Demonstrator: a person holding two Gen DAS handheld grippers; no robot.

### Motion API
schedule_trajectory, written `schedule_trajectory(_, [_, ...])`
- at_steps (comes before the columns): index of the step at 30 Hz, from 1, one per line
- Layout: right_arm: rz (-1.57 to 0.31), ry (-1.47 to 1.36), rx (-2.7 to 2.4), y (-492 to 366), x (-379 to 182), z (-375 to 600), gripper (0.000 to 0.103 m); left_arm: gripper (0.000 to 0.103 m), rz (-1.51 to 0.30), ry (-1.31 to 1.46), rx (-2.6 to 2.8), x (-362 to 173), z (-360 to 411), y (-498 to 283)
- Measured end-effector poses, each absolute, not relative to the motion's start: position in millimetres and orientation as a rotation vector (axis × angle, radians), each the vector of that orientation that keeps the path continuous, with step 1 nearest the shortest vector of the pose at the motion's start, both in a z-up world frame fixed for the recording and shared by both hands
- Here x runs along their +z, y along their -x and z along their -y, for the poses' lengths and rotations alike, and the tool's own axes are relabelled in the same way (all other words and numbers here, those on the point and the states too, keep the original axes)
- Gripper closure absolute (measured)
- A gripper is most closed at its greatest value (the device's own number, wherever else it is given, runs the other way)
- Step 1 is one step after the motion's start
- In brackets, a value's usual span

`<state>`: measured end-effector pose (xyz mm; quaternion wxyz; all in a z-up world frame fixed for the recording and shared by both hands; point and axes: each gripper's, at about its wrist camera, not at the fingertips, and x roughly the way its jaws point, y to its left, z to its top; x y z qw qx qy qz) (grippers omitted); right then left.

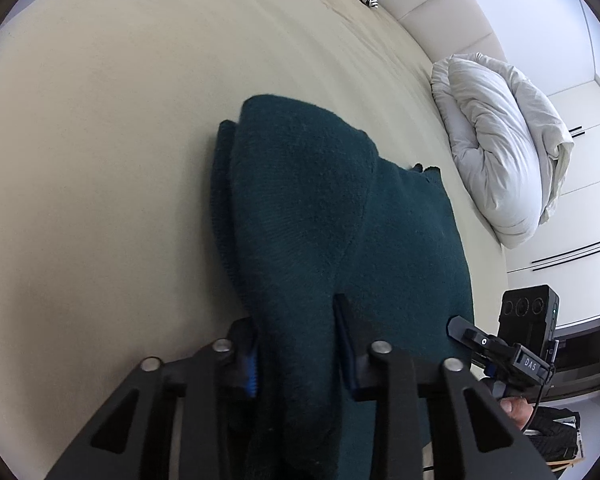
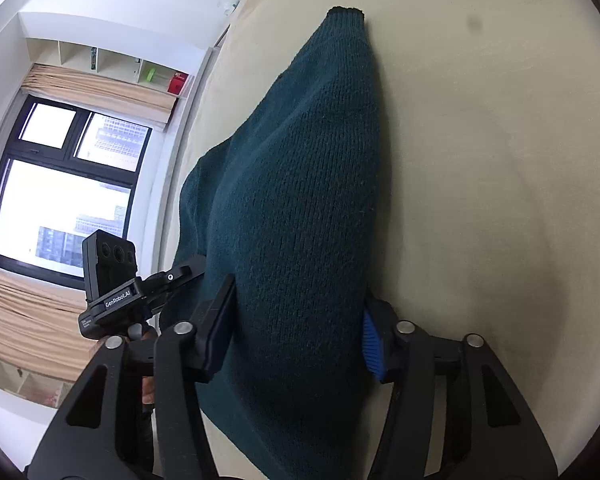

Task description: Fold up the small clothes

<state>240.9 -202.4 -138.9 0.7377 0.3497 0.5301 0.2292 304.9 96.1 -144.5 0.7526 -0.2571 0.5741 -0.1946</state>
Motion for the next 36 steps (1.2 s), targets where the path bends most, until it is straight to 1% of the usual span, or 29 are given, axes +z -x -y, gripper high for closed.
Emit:
schedule_trajectory(2, [-1.149,-0.74,0.487,-231.5,-127.5,201.4,0.059,0.077,-1.242,0.568,-0.422,-135.9,-97.2,-297.1])
schedule_trajectory(6, [-1.11,-0.676,0.503,-192.5,-93.5,201.5,0.062,0.077,-1.194,0.505,-0.453,-106.9,-88.1,-260.5])
schedule_trajectory(11, [-1.076,-0.643,0.539,-119.6,-59.5,211.4,0.063,0.077,-1.161,0.473,-0.497,-85.6,-75.4,-191.6])
schedule_trajectory(15, [-1.061,-0.655,0.556,-46.1,-49.0,228.2,0.063,0.077,-1.148,0.442,-0.531,-78.2,-59.6,-140.4])
schedule_trajectory(18, [-1.057,-0.678,0.549,-0.7,-50.3,235.5,0.063,0.077,-1.168,0.419,-0.557,-85.4,-45.1,-114.0])
schedule_trajectory(22, [-1.069,-0.695,0.51,49.6,-66.4,252.0,0.063,0.076,-1.232,0.418,-0.562,-119.2,-30.3,-97.7])
schedule_trajectory(24, [-1.098,-0.719,0.48,63.6,-84.8,261.6,0.063,0.073,-1.259,0.425,-0.533,-140.4,-27.0,-95.4])
schedule_trajectory(26, [-1.135,-0.738,0.441,76.1,-110.7,270.3,0.061,0.068,-1.25,0.507,-0.542,-150.9,-31.4,-94.6])
schedule_trajectory(28, [-1.098,-0.798,0.452,86.1,-125.3,278.0,0.06,0.067,-1.243,0.536,-0.547,-154.0,-35.1,-93.4])
schedule_trajectory(31, [-1.054,-0.821,0.458,99.9,-132.8,284.5,0.058,0.067,-1.242,0.527,-0.548,-152.5,-35.6,-91.2])
schedule_trajectory(35, [-1.05,-0.83,0.427,117.3,-127.1,291.1,0.057,0.065,-1.231,0.534,-0.533,-149.6,-37.4,-85.8])
schedule_trajectory(36, [-1.041,-0.829,0.41,122.6,-123.0,293.8,0.055,0.065,-1.228,0.534,-0.526,-147.9,-38.8,-83.3])
